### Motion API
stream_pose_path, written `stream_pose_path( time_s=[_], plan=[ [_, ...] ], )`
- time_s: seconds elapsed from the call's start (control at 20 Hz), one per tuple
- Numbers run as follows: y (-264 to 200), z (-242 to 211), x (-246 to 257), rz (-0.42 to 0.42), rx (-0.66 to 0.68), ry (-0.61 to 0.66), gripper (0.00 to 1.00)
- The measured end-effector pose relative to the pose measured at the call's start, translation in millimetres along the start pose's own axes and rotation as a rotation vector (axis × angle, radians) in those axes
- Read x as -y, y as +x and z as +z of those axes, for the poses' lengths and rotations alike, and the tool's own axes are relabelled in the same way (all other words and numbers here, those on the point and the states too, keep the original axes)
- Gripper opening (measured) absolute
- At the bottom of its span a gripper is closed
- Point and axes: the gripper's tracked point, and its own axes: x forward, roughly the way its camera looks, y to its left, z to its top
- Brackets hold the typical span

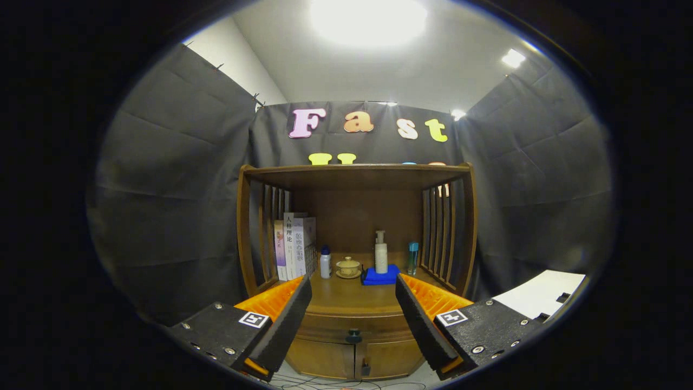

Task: Pull open the drawer, take out the items inside it, and place them on the countertop above the cabinet.

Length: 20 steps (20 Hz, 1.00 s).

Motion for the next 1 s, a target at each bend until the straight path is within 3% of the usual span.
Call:
stream_pose_path(
  time_s=[0.2, 0.45, 1.0],
  plan=[
    [15.8, -34.1, 14.0, -0.067, -0.065, -0.044, 0.96],
    [33.5, -64.3, 2.7, 0.000, -0.075, 0.052, 0.97],
    [92.2, -172.3, -4.9, -0.043, -0.132, -0.048, 0.97]
  ],
)
